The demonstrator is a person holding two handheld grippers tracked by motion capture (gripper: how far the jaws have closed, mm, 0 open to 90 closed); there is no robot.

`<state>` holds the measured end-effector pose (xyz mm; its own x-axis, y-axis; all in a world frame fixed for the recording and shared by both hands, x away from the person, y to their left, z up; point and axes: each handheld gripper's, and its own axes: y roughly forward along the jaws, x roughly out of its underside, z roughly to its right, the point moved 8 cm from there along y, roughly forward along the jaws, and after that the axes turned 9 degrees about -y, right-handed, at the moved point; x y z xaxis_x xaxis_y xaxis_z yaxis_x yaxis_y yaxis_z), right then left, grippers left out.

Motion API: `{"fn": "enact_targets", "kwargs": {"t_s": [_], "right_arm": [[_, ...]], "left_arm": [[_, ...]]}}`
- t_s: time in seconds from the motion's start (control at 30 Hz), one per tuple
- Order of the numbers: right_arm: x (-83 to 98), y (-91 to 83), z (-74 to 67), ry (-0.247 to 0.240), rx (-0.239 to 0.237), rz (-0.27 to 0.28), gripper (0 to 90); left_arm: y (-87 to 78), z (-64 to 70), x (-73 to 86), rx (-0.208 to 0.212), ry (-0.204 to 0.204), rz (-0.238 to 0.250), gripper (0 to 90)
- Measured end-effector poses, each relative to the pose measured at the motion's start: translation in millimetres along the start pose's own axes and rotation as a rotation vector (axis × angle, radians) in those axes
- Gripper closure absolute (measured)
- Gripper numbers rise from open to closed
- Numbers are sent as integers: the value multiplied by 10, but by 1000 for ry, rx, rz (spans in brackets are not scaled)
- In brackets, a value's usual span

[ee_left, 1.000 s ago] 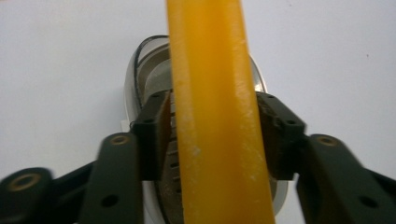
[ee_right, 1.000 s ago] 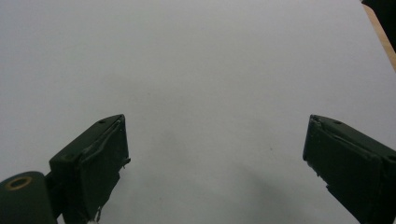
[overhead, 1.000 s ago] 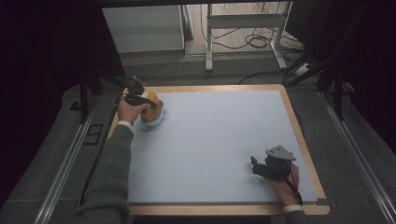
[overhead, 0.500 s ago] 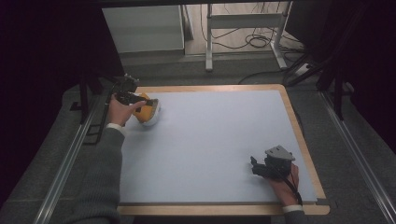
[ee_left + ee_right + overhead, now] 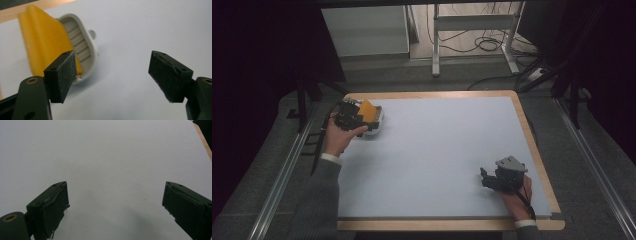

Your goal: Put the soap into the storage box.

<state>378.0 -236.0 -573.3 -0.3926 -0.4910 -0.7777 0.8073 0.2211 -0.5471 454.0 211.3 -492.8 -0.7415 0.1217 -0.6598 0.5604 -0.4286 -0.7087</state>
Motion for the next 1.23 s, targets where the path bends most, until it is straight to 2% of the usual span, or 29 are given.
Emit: {"fn": "enact_targets", "kwargs": {"t_s": [0.23, 0.33, 0.5, 0.6, 0.7, 0.9, 1.0, 1.17, 1.23], "right_arm": [[-4, -14, 10, 9, -3, 13, 70], [-7, -15, 1, 3, -5, 17, 70], [-5, -12, 0, 2, -7, 14, 70], [-5, -9, -5, -5, -3, 11, 70], [-6, -9, -8, -10, -2, 10, 70], [-6, -10, -4, 0, -8, 13, 70], [-6, -10, -6, -4, -6, 12, 70], [-6, -8, -7, -8, -6, 11, 70], [-5, -7, -7, -8, -7, 10, 70]], "left_arm": [[17, 254, 478, 61, 26, 4, 207], [71, 296, 657, 83, 43, -5, 205], [107, 316, 874, 116, -10, 21, 207], [138, 325, 1007, 114, -20, 4, 200], [155, 325, 1068, 111, -15, -13, 194], [119, 331, 1058, 109, -22, 19, 195], [83, 380, 1021, 135, -21, 52, 185], [103, 381, 1015, 111, 0, 54, 166], [146, 355, 1027, 82, 11, 43, 151]]}}
